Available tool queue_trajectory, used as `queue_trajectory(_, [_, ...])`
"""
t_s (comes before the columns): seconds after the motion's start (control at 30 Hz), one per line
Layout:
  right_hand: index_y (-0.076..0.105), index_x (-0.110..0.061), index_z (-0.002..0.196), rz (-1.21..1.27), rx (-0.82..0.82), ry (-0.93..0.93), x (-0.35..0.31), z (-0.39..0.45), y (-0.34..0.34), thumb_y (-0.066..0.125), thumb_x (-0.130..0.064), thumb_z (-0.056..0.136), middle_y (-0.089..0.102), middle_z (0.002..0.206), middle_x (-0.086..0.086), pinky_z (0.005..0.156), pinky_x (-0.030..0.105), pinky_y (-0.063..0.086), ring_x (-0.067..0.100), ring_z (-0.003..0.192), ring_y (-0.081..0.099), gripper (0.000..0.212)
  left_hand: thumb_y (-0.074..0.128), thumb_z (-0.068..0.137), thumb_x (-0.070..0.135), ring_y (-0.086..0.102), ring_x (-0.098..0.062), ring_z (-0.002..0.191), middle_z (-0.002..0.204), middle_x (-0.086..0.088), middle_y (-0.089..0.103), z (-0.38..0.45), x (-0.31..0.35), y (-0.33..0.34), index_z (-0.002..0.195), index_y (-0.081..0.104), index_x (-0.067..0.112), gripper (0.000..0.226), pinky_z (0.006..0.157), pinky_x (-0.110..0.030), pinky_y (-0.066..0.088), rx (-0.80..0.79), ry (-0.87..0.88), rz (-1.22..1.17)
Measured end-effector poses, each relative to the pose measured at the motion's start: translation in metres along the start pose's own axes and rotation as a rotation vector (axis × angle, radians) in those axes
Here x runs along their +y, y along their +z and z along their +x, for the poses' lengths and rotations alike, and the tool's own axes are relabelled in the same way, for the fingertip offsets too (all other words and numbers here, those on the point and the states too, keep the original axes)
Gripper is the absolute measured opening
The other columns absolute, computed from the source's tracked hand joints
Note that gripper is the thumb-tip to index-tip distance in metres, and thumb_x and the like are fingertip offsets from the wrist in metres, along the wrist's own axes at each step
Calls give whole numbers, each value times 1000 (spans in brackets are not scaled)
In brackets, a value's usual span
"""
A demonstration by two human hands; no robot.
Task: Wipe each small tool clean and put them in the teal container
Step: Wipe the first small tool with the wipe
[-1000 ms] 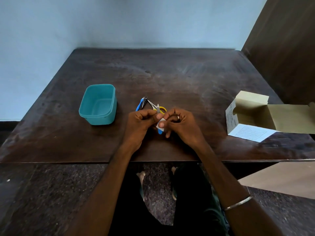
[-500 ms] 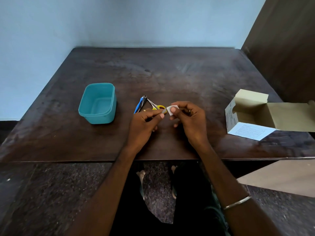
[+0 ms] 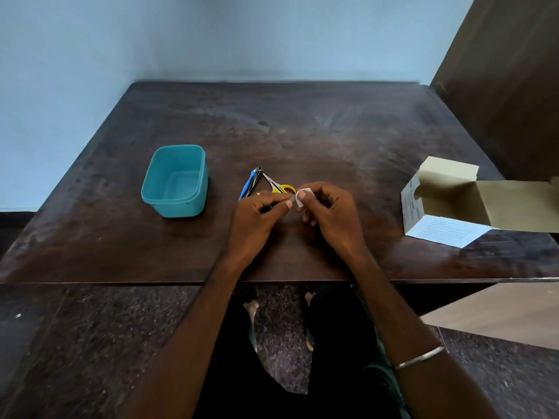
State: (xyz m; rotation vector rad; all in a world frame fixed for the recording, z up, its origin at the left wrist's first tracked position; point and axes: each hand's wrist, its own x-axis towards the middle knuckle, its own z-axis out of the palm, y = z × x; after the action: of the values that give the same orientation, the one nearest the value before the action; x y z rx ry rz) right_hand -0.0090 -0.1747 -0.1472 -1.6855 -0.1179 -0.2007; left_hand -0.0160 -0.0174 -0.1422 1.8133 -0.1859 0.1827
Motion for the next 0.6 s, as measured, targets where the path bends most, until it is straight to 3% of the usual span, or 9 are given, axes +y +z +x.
queue_trajectory(0.13, [72, -7, 93, 3, -12, -2, 1, 0, 0, 62, -13, 97, 67, 68, 2, 49, 22, 44, 13, 52, 56, 12, 68, 90, 10, 55, 8, 58, 83, 5, 71, 0, 1, -2, 105, 77, 11, 17, 61, -9, 40, -9, -3, -3])
queue_trajectory(0.6, [69, 0, 93, 23, -23, 11, -2, -1, 0, 61, -10, 97, 65, 68, 6, 49, 18, 43, 13, 53, 56, 14, 69, 89, 14, 56, 8, 61, 86, 4, 72, 1, -2, -1, 105, 77, 13, 17, 61, -8, 40, 0, -19, 24])
